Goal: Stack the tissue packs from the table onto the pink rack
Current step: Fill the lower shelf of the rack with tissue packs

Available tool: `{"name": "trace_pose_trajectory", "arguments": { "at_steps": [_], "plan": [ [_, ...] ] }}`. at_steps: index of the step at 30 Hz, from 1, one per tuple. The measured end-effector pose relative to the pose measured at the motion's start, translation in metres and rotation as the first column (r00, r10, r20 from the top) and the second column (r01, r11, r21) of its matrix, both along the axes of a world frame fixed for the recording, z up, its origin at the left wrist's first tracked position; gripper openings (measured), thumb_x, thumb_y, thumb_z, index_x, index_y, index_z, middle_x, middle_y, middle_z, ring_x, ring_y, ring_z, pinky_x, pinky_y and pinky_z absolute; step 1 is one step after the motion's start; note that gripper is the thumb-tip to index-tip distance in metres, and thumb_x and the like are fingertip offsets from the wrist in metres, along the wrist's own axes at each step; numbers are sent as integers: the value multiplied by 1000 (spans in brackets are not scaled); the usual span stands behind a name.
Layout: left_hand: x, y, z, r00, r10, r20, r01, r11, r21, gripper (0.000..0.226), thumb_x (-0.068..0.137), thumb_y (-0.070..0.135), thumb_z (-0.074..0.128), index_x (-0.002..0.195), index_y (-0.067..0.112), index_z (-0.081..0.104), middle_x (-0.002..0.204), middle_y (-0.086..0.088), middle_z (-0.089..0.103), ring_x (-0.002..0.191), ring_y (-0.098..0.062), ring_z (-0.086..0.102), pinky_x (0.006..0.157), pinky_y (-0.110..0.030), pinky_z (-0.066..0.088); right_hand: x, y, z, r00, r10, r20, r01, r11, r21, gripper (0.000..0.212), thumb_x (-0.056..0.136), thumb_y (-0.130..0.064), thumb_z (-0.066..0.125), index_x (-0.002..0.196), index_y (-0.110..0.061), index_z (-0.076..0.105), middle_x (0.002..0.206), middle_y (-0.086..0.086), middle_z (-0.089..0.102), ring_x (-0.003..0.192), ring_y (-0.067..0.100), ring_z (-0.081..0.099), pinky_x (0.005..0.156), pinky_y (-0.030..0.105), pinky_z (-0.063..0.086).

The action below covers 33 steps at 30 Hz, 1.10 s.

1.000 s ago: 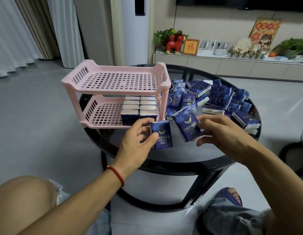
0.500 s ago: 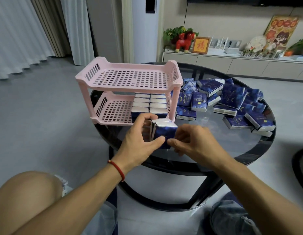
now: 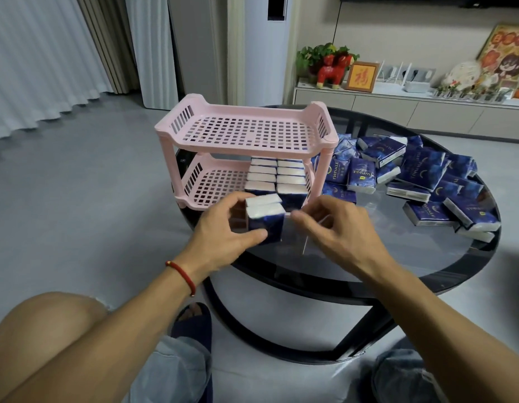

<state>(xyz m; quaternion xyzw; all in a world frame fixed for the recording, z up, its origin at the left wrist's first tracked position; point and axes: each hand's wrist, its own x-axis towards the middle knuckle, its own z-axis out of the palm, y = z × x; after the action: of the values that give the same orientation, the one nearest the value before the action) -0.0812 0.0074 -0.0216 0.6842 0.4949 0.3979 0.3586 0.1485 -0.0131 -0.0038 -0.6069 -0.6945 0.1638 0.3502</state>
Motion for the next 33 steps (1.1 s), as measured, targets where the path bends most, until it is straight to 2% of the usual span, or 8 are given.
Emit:
{"name": "trace_pose_trajectory", "arguments": {
  "at_steps": [4, 6, 10, 15, 19, 22, 26, 33],
  "plan": [
    [-20, 4, 18, 988, 101, 116, -102, 995, 4, 52, 78, 5, 85, 118, 27, 61, 113, 12, 70, 103, 1, 68, 83, -15, 56, 3, 17, 6, 957, -236, -168, 251, 966, 68, 33, 90, -50, 69, 105, -21, 63, 90, -10, 68, 76, 1, 64, 70, 24, 53],
    [-25, 7, 20, 974, 171, 148, -176, 984, 18, 49, 79, 6, 84, 118, 25, 62, 114, 10, 70, 105, -3, 67, 85, -20, 58, 4, 31, 6, 971, -204, -122, 211, 976, 52, 41, 90, -50, 71, 118, -22, 60, 101, -9, 67, 85, 6, 64, 78, 33, 56],
    [-25, 15, 18, 944, 293, 150, -305, 951, 58, 51, 81, 12, 83, 126, 23, 61, 122, 5, 69, 114, -12, 65, 90, -36, 61, 6, 52, 4, 984, -146, -103, 153, 986, 64, 24, 98, -40, 63, 101, -16, 68, 86, -5, 70, 79, 17, 68, 79, 50, 59],
    [-14, 29, 21, 910, 400, 111, -413, 901, 133, 55, 87, 16, 79, 136, 19, 57, 129, 0, 66, 116, -17, 64, 71, -10, 56, 11, 61, 5, 978, -162, -129, 177, 978, 112, 32, 98, -42, 56, 92, -13, 67, 80, 1, 71, 75, 28, 69, 71, 54, 59],
    [2, 54, 23, 862, 488, -137, -465, 869, 167, 68, 83, 17, 78, 144, 18, 49, 134, -3, 63, 123, -24, 60, 103, -38, 54, 18, 62, 12, 978, -148, -143, 166, 979, 118, 32, 98, -43, 57, 90, -15, 70, 78, -1, 72, 74, 25, 70, 71, 55, 59],
    [14, 79, 24, 832, 483, -273, -486, 872, 61, 66, 84, 12, 74, 143, 18, 47, 129, -6, 64, 121, -31, 60, 101, -37, 51, 24, 60, 17, 978, -150, -143, 167, 980, 109, 29, 98, -41, 59, 89, -17, 71, 76, -4, 72, 73, 24, 71, 73, 53, 59],
    [16, 117, 22, 864, 484, -137, -502, 845, -181, 56, 79, 5, 75, 130, 17, 58, 120, -8, 66, 115, -32, 63, 100, -43, 55, 32, 60, 20, 977, -140, -159, 155, 984, 89, 24, 99, -36, 61, 88, -18, 72, 77, -6, 73, 75, 21, 72, 75, 52, 60],
    [23, 133, 19, 898, 437, -56, -438, 872, -221, 62, 90, -3, 64, 144, 24, 51, 131, 1, 59, 124, -29, 57, 100, -39, 51, 36, 65, 20, 971, -110, -212, 125, 990, 61, 22, 98, -39, 61, 86, -23, 70, 76, -7, 73, 77, 20, 73, 77, 53, 60]
  ]
}}
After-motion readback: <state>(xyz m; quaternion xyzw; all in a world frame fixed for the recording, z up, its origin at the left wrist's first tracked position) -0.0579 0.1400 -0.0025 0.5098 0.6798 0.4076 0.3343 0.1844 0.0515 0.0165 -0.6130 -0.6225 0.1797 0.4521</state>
